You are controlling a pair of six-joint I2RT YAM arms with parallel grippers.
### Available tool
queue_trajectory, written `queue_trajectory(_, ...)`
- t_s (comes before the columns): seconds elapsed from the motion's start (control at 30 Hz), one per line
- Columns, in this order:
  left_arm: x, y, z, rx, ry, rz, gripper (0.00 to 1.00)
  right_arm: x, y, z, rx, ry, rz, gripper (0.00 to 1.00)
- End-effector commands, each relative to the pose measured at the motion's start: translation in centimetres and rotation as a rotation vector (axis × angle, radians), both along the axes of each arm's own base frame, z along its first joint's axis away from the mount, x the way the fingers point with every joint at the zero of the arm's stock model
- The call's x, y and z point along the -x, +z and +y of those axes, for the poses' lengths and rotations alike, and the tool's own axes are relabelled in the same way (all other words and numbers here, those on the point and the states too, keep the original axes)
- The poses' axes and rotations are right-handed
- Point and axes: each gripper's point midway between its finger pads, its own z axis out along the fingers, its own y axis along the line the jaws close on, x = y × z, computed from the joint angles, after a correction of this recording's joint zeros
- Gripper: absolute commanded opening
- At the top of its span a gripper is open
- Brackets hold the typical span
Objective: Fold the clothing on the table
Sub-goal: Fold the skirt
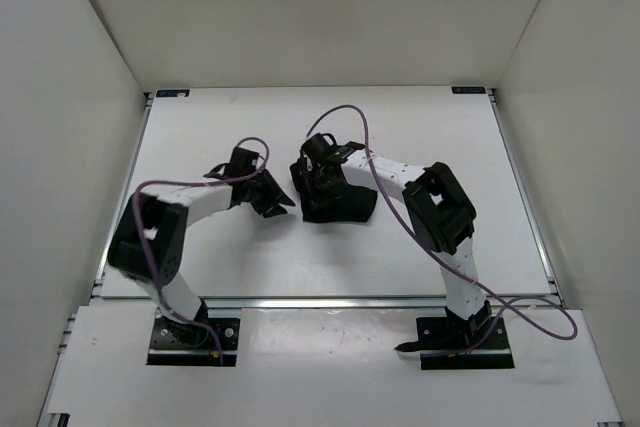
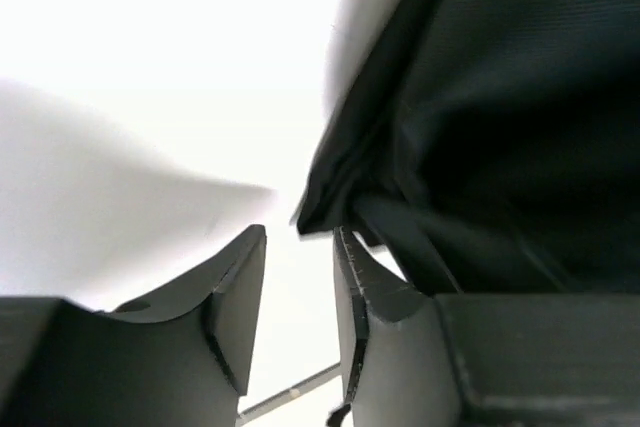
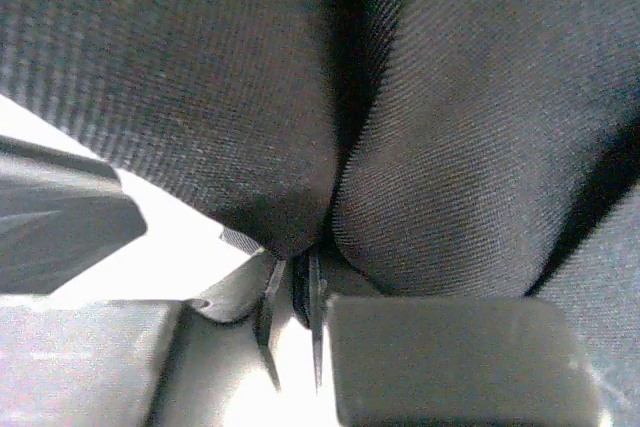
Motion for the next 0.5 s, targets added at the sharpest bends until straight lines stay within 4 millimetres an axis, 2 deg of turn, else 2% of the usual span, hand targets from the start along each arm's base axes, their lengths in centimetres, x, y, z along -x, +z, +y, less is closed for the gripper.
queue_trajectory(0.0, -2.2, 6.5, 3.7, 0.008, 0.17, -0.184, 0.45, -0.6, -0.6, -3.0, 0.138, -0.093, -0.013, 0.11)
queue_trajectory(0.03, -2.1, 8.1, 4.3, 0.027, 0.203, -0.24, 0.46, -1.1, -0.4, -3.5, 0.173, -0.125, -0.037, 0.15)
queue_trajectory(0.07, -2.1, 9.2, 5.4, 0.045, 0.251, -0.268, 0.52, -1.5, -0.1, -4.0, 0.201, -0.147, -0.061, 0.16)
queue_trajectory(0.17, -2.4, 11.5, 7.9, 0.065, 0.331, -0.32, 0.51, -2.5, 3.6, -4.1, 0.24, -0.161, -0.154, 0.36)
queue_trajectory(0.2, -2.4, 11.8, 8.3, 0.063, 0.325, -0.323, 0.52, -2.6, 4.5, -3.9, 0.234, -0.157, -0.17, 0.45)
queue_trajectory(0.23, -2.5, 11.8, 9.0, 0.054, 0.324, -0.322, 0.53, -2.9, 6.1, -3.7, 0.219, -0.137, -0.194, 0.63)
queue_trajectory(0.27, -2.1, 11.8, 8.8, 0.053, 0.308, -0.309, 0.53, -2.9, 8.3, -3.0, 0.17, -0.142, -0.213, 0.66)
queue_trajectory(0.3, -2.3, 11.8, 9.2, 0.042, 0.313, -0.315, 0.54, -3.1, 9.3, -3.2, 0.134, -0.149, -0.204, 0.68)
queue_trajectory(0.33, -2.2, 12.2, 9.4, 0.049, 0.319, -0.32, 0.54, -3.3, 11.2, -3.1, 0.085, -0.142, -0.23, 0.85)
queue_trajectory(0.37, -2.0, 12.1, 9.7, 0.051, 0.325, -0.321, 0.54, -3.2, 12.6, -3.1, 0.04, -0.138, -0.242, 0.92)
queue_trajectory(0.4, -1.8, 12.0, 10.1, 0.049, 0.335, -0.326, 0.54, -2.5, 13.7, -3.6, 0.008, -0.13, -0.243, 0.94)
queue_trajectory(0.47, -1.6, 12.4, 10.2, 0.062, 0.337, -0.332, 0.54, -2.5, 15.2, -4.9, -0.032, -0.16, -0.252, 0.98)
